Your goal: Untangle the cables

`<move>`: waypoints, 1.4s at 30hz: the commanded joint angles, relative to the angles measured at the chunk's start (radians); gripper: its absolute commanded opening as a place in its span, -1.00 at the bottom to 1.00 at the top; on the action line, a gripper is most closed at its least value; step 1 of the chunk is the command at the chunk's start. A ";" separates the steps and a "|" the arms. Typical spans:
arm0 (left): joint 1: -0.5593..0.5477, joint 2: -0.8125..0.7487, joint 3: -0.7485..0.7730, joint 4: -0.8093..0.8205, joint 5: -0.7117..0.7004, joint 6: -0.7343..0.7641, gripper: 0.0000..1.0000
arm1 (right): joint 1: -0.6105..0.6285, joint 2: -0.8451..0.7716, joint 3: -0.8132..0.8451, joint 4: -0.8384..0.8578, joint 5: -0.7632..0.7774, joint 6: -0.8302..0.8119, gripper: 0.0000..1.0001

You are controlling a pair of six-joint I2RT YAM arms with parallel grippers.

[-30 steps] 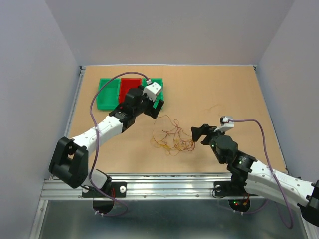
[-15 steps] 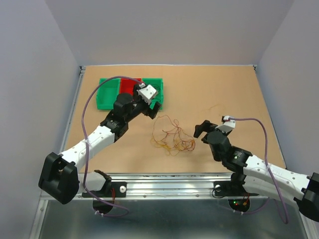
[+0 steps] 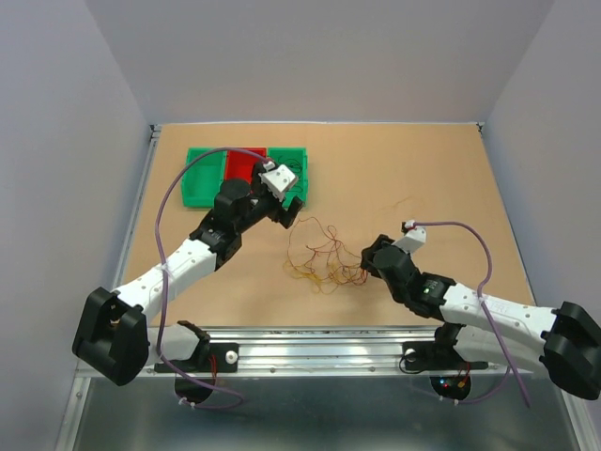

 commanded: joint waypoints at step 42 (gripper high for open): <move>-0.116 0.084 0.127 0.480 0.212 -0.216 0.92 | -0.006 0.062 0.789 0.043 -0.233 -0.469 -0.99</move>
